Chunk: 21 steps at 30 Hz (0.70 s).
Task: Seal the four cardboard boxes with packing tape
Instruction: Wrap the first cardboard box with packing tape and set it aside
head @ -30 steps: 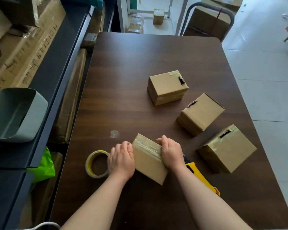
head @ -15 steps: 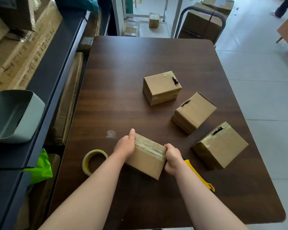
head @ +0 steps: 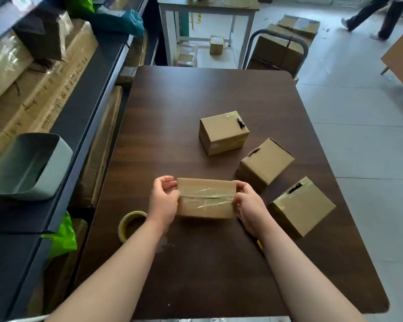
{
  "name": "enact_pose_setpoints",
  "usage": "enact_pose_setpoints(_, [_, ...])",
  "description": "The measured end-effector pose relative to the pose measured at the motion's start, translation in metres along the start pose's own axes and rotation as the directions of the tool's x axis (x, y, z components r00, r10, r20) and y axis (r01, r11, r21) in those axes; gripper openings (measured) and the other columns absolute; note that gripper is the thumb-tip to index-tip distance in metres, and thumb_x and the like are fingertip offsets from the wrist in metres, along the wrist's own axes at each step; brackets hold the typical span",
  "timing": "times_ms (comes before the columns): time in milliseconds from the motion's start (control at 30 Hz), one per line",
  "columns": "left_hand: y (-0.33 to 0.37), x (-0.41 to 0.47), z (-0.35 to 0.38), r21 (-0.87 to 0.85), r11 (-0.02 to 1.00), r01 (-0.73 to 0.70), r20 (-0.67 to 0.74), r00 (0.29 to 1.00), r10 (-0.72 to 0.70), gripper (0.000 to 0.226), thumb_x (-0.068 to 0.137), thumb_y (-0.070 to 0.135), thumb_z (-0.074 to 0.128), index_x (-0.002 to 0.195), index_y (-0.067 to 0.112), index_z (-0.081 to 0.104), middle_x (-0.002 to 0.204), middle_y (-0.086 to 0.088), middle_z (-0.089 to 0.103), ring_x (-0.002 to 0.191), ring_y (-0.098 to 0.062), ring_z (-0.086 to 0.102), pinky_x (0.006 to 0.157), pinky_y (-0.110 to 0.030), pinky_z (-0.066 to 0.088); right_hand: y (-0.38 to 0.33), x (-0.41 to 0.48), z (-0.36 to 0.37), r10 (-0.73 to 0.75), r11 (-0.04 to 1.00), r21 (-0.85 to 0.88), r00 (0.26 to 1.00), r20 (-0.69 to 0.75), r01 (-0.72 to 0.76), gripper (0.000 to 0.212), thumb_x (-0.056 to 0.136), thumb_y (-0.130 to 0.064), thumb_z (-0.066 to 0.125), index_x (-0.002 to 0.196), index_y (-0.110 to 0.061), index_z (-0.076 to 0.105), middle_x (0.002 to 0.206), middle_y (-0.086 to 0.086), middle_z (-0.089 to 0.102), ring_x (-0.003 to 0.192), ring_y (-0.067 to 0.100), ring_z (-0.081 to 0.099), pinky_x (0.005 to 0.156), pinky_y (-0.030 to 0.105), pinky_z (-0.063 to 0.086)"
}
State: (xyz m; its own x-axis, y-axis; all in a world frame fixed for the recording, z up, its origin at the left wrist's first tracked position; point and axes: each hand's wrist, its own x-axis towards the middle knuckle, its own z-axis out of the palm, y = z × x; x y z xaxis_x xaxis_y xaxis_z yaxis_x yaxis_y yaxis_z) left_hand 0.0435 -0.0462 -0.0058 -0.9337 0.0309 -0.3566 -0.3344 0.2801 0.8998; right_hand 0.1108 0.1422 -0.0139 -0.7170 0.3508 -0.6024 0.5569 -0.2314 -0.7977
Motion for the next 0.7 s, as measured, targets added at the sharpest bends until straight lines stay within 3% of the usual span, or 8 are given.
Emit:
enact_pose_setpoints(100, [-0.006,-0.016,0.001,-0.029,0.998,0.049,0.04,0.998,-0.048,0.037,0.092,-0.001,0.046,0.126,0.014,0.048,0.11,-0.005,0.058,0.103,-0.018,0.056,0.092,-0.033,0.048,0.011,-0.014,0.008,-0.096,0.994,0.045,0.989,-0.109,0.101,0.035,0.082,0.005,0.041,0.096,-0.011,0.069,0.128,0.001,0.056,0.117,0.019,0.051,0.106,0.038,0.041])
enact_pose_setpoints(167, [-0.018,-0.024,0.004,0.031,0.998,0.063,0.018,0.998,-0.064,0.032,0.095,0.007,0.043,0.124,0.016,0.051,0.115,-0.006,0.058,0.109,-0.021,0.054,0.098,-0.038,0.046,0.025,-0.023,0.013,-0.114,0.993,0.0,0.976,-0.183,0.116,0.031,0.088,0.001,0.043,0.098,-0.01,0.069,0.124,-0.001,0.058,0.117,0.017,0.051,0.106,0.035,0.039])
enact_pose_setpoints(300, [-0.042,-0.035,0.007,0.251,0.963,0.1,-0.097,0.992,-0.078,0.031,0.095,0.015,0.041,0.124,0.014,0.053,0.126,-0.006,0.053,0.109,-0.018,0.049,0.094,-0.033,0.041,0.053,-0.034,0.013,-0.134,0.982,-0.168,0.955,-0.266,0.091,0.025,0.092,-0.005,0.043,0.091,-0.017,0.064,0.114,0.007,0.059,0.101,0.013,0.054,0.091,0.032,0.044])
enact_pose_setpoints(367, [-0.045,-0.037,0.013,0.328,0.94,0.095,-0.094,0.993,-0.068,0.033,0.096,0.02,0.042,0.127,0.013,0.05,0.13,-0.008,0.047,0.106,-0.017,0.047,0.094,-0.031,0.038,0.054,-0.032,0.016,-0.177,0.948,-0.305,0.944,-0.279,0.088,0.02,0.096,-0.015,0.044,0.102,-0.018,0.062,0.121,0.006,0.054,0.103,0.011,0.052,0.092,0.03,0.042])
enact_pose_setpoints(433, [-0.042,-0.037,0.025,0.428,0.902,0.062,-0.116,0.993,-0.013,0.042,0.098,0.031,0.041,0.137,0.015,0.042,0.14,-0.01,0.038,0.116,-0.023,0.046,0.1,-0.035,0.037,0.05,-0.025,0.025,-0.27,0.857,-0.505,0.923,-0.275,0.101,0.034,0.098,-0.03,0.042,0.13,-0.021,0.053,0.139,0.007,0.042,0.127,0.018,0.042,0.108,0.035,0.033])
enact_pose_setpoints(500, [-0.041,-0.035,0.039,0.606,0.795,0.008,-0.119,0.99,0.081,0.055,0.099,0.04,0.036,0.148,0.019,0.028,0.152,-0.01,0.026,0.137,-0.028,0.031,0.111,-0.042,0.026,0.046,-0.021,0.038,-0.346,0.683,-0.725,0.911,-0.222,0.083,0.051,0.1,-0.045,0.035,0.149,-0.031,0.031,0.157,0.007,0.02,0.147,0.025,0.013,0.119,0.045,0.012])
enact_pose_setpoints(600, [-0.05,-0.029,0.055,0.797,0.603,-0.043,-0.042,0.991,0.125,0.062,0.099,0.05,0.024,0.154,0.028,0.004,0.161,-0.008,0.003,0.149,-0.027,0.0,0.118,-0.048,0.003,0.051,-0.009,0.052,-0.349,0.439,-0.896,0.932,-0.098,0.071,0.059,0.099,-0.055,0.02,0.154,-0.039,0.005,0.163,0.004,-0.008,0.149,0.024,-0.015,0.117,0.054,-0.007])
enact_pose_setpoints(700, [-0.062,-0.022,0.058,0.865,0.496,-0.071,0.01,0.992,0.124,0.063,0.098,0.055,0.018,0.153,0.031,-0.002,0.162,-0.005,-0.004,0.149,-0.026,-0.006,0.118,-0.049,0.0,0.059,-0.001,0.053,-0.316,0.344,-0.936,0.948,-0.042,0.073,0.057,0.099,-0.057,0.014,0.153,-0.041,0.001,0.163,0.001,-0.012,0.148,0.022,-0.019,0.117,0.057,-0.006])
